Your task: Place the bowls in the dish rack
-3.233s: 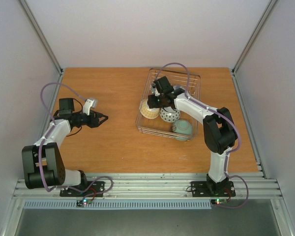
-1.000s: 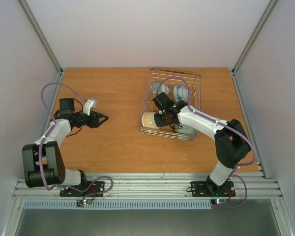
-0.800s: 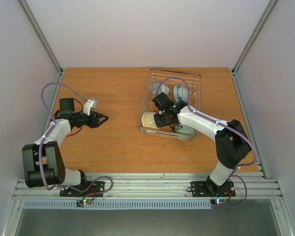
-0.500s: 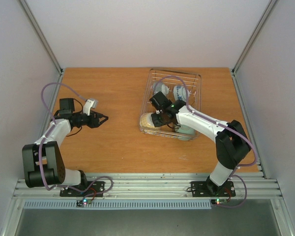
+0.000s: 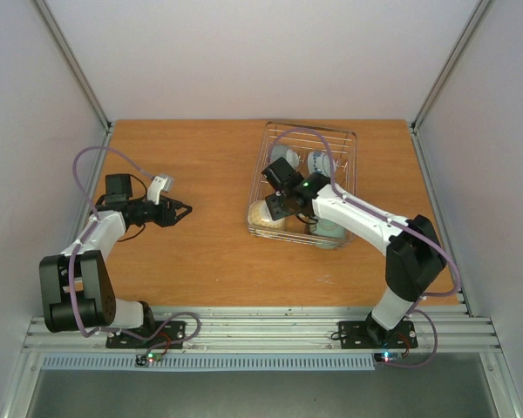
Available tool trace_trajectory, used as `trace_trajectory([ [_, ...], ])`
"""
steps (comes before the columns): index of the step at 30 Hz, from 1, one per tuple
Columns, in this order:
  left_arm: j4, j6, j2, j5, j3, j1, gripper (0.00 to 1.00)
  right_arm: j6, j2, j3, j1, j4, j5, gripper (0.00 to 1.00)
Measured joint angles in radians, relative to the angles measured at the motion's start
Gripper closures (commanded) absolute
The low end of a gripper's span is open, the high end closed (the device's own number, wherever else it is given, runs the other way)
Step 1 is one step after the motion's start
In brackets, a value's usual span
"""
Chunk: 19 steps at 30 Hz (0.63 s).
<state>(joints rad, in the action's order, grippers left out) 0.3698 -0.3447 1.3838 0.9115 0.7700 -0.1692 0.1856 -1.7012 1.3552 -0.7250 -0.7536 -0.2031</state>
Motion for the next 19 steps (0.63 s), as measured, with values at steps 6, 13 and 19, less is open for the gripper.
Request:
trace_trajectory([
  [6, 0.0, 0.0, -0.005, -0.005, 0.0, 0.0, 0.51, 0.01, 0.138, -0.043, 0.0, 0.011, -0.055, 0.2],
  [13, -0.014, 0.018, -0.03, -0.042, -0.003, 0.0, 0.51, -0.005, 0.319, -0.134, 0.0, 0.027, -0.076, 0.2],
  [19, -0.031, 0.038, -0.03, -0.076, -0.011, 0.0, 0.5, -0.04, 0.475, -0.245, 0.0, 0.008, -0.121, 0.19],
])
